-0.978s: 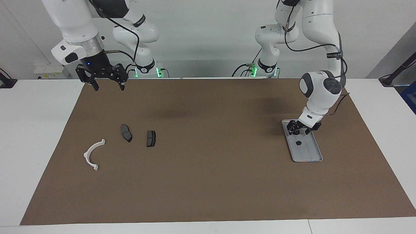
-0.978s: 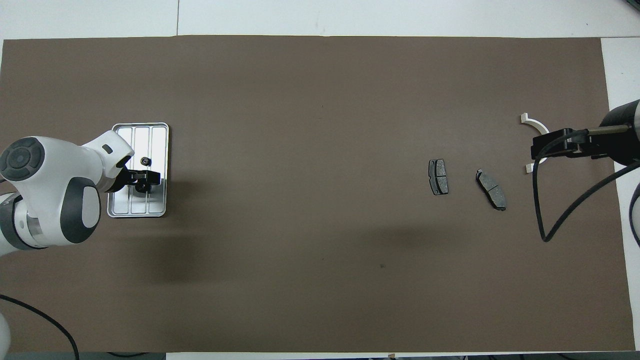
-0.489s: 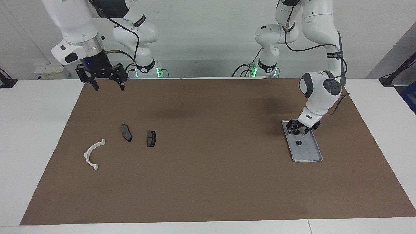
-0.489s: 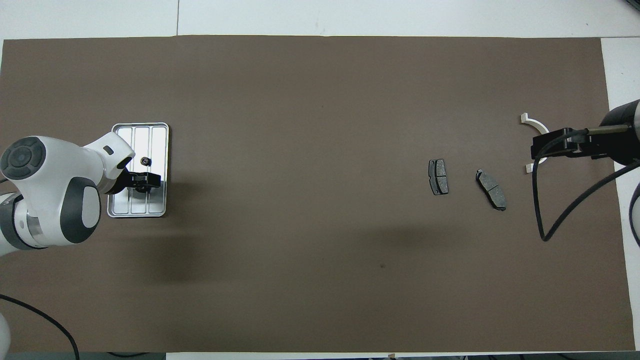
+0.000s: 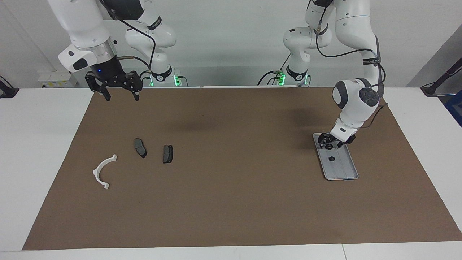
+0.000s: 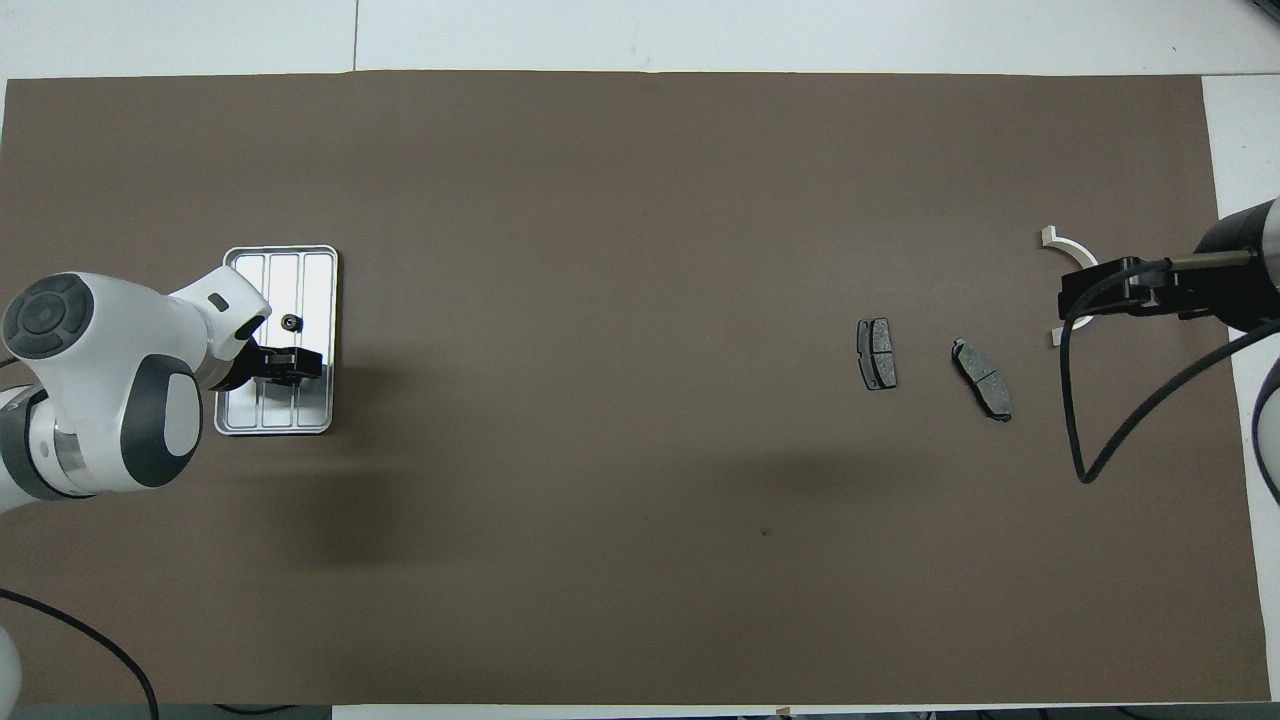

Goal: Place bearing gear from tray to pile
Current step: 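Lower the left gripper onto the black bearing and close it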

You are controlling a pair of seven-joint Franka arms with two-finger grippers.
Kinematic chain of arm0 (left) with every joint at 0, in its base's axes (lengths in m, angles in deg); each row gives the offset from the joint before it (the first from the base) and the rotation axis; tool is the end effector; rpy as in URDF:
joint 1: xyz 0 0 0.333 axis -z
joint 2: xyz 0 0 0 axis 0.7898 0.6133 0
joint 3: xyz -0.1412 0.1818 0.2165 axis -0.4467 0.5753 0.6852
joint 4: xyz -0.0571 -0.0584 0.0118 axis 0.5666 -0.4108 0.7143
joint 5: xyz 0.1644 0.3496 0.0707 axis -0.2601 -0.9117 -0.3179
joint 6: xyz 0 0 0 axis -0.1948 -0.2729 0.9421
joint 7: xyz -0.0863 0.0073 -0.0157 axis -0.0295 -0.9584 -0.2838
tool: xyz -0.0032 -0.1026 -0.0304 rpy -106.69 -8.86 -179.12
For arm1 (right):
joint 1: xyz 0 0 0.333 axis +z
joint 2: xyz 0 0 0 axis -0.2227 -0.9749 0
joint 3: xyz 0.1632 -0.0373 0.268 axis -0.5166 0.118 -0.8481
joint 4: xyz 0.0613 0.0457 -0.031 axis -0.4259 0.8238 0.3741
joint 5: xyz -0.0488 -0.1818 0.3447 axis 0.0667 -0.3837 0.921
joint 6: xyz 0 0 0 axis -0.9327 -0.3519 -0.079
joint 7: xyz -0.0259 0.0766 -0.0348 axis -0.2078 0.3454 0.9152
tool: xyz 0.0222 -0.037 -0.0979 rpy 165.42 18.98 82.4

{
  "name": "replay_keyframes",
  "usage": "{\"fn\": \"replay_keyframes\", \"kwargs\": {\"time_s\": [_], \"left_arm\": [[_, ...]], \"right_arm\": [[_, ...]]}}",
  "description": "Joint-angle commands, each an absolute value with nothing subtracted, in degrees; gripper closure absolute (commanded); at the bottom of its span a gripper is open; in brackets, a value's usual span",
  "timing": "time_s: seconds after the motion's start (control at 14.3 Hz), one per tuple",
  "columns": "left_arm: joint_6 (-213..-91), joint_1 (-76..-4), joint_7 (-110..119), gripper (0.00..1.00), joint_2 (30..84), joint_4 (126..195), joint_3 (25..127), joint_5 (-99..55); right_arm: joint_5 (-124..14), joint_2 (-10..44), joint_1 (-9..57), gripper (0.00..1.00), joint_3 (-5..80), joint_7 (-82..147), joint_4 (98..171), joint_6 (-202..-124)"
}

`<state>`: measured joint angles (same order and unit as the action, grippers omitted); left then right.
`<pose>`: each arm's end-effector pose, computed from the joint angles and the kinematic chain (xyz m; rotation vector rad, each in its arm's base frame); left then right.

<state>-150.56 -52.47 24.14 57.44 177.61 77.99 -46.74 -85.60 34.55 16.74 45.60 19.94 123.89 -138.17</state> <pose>0.5493 -0.0042 0.2959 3.1272 -0.1085 -0.0038 0.5434 0.0298 0.6253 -3.1395 0.0484 -0.0431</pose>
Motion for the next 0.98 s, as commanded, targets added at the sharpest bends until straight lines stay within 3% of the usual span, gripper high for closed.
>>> {"fn": "replay_keyframes", "kwargs": {"time_s": [0.0, 0.28, 0.35, 0.56, 0.63, 0.91], "left_arm": [[-150.06, -51.73, 25.00, 0.16, 56.16, 178.94, 78.63, -46.34], [-150.06, -51.73, 25.00, 0.28, 56.07, 179.38, 78.63, -46.34], [-150.15, -51.73, 24.91, 0.36, 56.07, 179.38, 78.63, -46.34], [-150.24, -51.73, 24.73, 0.88, 56.07, 179.29, 78.63, -46.34], [-150.41, -51.73, 24.12, 1.00, 56.07, 179.29, 78.63, -46.34], [-148.84, -51.73, 24.12, 1.00, 56.77, 175.88, 78.63, -46.34]], "right_arm": [[-83.96, 36.22, 16.73, 0.00, 45.78, 18.91, 126.12, -138.66], [-83.96, 36.66, 16.73, 0.00, 45.78, 19.00, 126.83, -138.66], [-83.96, 36.66, 16.82, 0.00, 45.78, 19.00, 126.83, -138.66], [-83.96, 36.92, 16.82, 0.00, 45.69, 19.00, 127.18, -138.84], [-83.96, 37.01, 16.82, 0.00, 45.69, 19.00, 127.62, -139.01], [-83.96, 37.10, 16.91, 0.00, 45.69, 18.82, 127.80, -139.10]]}}
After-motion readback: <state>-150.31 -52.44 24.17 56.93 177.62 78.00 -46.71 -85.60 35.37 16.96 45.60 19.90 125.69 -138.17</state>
